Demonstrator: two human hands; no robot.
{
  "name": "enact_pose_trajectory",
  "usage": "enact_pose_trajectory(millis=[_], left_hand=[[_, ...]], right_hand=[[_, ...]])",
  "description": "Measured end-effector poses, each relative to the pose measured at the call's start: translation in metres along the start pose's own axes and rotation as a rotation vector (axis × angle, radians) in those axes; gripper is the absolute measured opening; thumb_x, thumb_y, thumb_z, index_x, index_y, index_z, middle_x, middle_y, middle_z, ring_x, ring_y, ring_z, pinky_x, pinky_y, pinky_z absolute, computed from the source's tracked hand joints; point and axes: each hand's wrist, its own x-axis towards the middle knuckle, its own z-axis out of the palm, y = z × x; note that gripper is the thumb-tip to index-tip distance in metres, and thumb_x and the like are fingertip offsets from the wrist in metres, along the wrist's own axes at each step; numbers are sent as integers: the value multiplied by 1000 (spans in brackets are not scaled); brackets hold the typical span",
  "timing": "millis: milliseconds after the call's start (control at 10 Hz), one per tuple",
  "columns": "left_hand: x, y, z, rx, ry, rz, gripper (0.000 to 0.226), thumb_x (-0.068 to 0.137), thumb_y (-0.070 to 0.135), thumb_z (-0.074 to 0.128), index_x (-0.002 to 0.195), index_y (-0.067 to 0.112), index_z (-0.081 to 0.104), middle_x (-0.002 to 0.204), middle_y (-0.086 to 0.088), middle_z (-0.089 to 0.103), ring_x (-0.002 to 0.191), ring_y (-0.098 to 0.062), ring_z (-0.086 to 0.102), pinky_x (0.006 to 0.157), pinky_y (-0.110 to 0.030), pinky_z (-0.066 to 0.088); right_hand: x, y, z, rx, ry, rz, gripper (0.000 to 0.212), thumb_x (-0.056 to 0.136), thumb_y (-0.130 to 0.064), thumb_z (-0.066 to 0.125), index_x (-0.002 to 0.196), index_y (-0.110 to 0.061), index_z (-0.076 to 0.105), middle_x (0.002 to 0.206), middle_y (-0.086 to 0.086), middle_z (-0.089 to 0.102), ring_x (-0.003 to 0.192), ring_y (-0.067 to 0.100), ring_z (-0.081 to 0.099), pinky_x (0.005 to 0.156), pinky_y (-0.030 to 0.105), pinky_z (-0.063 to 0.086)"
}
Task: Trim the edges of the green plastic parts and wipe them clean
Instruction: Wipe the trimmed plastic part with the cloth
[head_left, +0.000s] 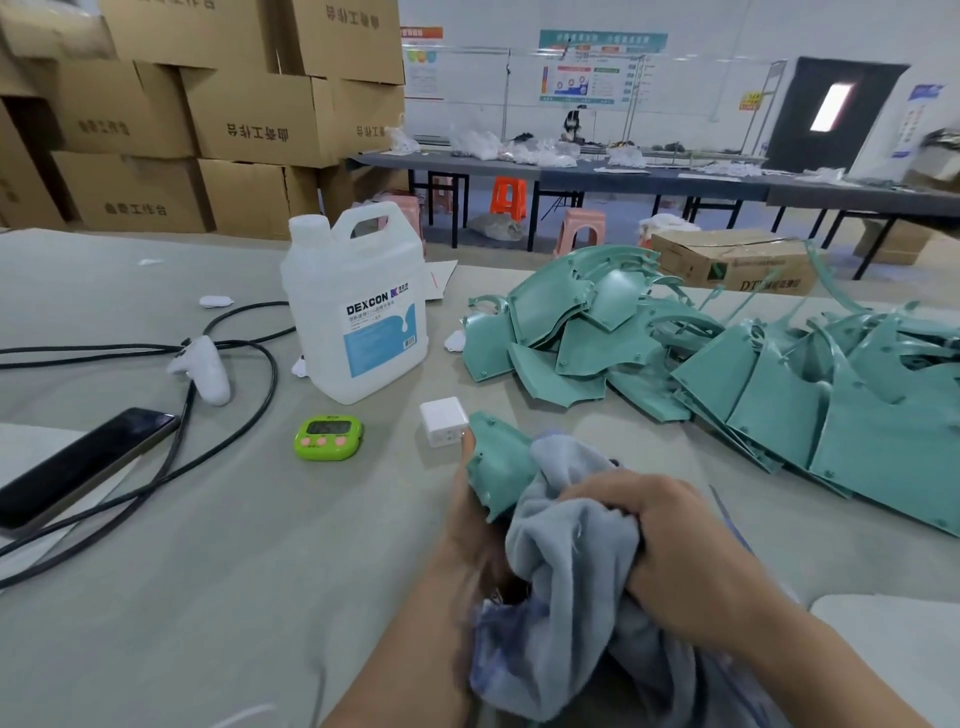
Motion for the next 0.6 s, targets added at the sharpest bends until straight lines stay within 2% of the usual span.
enact_pose_trajectory(millis=[100,200,300,400,500,600], left_hand=[[-19,-17,25,-608,-1238,-279,65,99,57,45,81,0,71,88,-16,71,85,-23,73,79,-32,60],[0,-20,24,-349,-906,-329,90,88,75,48,137,0,54,144,-12,53,140,-31,46,121,-46,29],[-4,-20,31,-194,-848,-91,65,95,64,45,138,16,59,132,-7,67,123,-24,64,107,-49,46],[-4,-21,36,-234,-663,168,36,95,36,62,127,19,67,118,-3,75,107,-21,72,84,-41,60],[-1,-15,39,-170,-496,315,18,95,22,65,109,16,74,106,-4,78,97,-26,75,82,-43,62],[-3,-18,44,-97,-556,323,19,99,17,59,113,14,72,108,-4,78,97,-25,75,76,-39,62]], right_hand=[[-1,4,-21,-133,383,24,25,65,-13,46,76,-30,62,63,-17,62,56,-8,51,49,14,44],[8,11,-42,-379,565,188,9,66,-14,58,63,-18,50,56,0,49,61,12,50,59,31,39],[18,18,-48,-514,448,478,31,81,-19,70,109,-31,62,101,2,67,110,32,55,90,41,36],[11,19,-48,-194,619,445,72,84,-18,70,147,-39,41,131,-1,65,106,17,64,94,39,47],[6,17,-53,488,724,251,56,85,-8,72,120,-48,59,116,-14,73,100,-2,68,88,31,50],[18,21,-50,678,622,273,35,91,-14,72,119,-36,66,100,-10,78,94,2,72,81,22,49]])
